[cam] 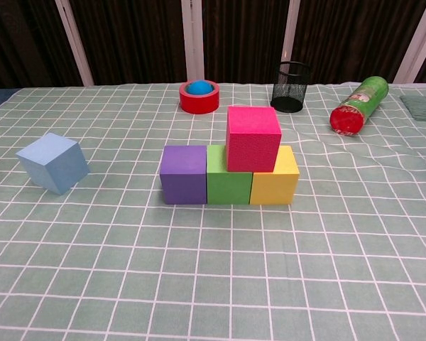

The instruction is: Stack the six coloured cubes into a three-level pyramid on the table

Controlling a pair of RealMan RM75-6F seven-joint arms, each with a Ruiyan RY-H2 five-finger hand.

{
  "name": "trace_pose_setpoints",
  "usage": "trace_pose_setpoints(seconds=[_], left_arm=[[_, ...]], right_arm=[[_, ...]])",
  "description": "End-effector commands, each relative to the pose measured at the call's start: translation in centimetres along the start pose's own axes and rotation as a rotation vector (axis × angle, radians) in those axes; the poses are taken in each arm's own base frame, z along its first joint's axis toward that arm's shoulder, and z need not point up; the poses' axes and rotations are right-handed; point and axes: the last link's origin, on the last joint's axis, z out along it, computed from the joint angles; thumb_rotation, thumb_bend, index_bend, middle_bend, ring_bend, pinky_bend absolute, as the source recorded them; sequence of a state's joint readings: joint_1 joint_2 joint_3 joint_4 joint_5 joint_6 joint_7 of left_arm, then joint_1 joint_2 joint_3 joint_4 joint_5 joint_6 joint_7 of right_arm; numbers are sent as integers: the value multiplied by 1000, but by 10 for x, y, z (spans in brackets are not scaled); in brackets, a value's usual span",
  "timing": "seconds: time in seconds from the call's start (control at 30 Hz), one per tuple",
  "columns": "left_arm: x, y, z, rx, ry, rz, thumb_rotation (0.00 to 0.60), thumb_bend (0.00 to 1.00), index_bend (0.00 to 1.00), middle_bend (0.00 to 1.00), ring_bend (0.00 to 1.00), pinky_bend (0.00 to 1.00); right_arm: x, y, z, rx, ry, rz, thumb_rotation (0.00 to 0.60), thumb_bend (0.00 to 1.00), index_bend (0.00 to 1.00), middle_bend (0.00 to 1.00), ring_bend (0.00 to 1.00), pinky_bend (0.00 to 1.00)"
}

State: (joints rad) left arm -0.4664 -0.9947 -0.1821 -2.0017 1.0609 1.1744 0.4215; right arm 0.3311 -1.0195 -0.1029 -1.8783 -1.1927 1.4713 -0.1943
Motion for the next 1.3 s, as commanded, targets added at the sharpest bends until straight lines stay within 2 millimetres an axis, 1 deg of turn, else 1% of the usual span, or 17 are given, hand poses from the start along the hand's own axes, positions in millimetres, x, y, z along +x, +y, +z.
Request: trace_pose_setpoints(seconds=[0.03,0.13,0.43,0.77,0.93,1.07,1.13,1.3], left_arm=[[-7,15,12,-12,-42,9,600,103,0,158,0,63],[-15,22,20,-19,-63,46,600,103,0,158,0,63],[-43,33,38,-4,-117,103,600,104,0,157,0,63],[-61,42,58,-9,-135,155,600,105,0,175,0,63],[-64,40,69,-19,-141,202,600,102,0,134,0,63],[-66,34,77,-23,-141,219,600,87,0,87,0,63],[-73,28,82,-17,-159,224,600,86,0,68,0,63],[-87,27,87,-29,-182,228,600,86,0,58,0,63]], right_arm=[[0,0,0,-2,-2,9,600,306,0,0,0,0],[0,0,0,-2,-5,10,600,306,0,0,0,0],[-3,3,3,-12,-14,7,600,306,0,0,0,0],[-8,4,4,-18,-25,-1,600,306,0,0,0,0],[-10,4,4,-23,-31,-3,600,307,0,0,0,0],[-12,5,5,-29,-36,-3,600,305,0,0,0,0],[-13,6,5,-36,-40,-5,600,306,0,0,0,0],[-16,6,6,-46,-43,3,600,306,0,0,0,0]])
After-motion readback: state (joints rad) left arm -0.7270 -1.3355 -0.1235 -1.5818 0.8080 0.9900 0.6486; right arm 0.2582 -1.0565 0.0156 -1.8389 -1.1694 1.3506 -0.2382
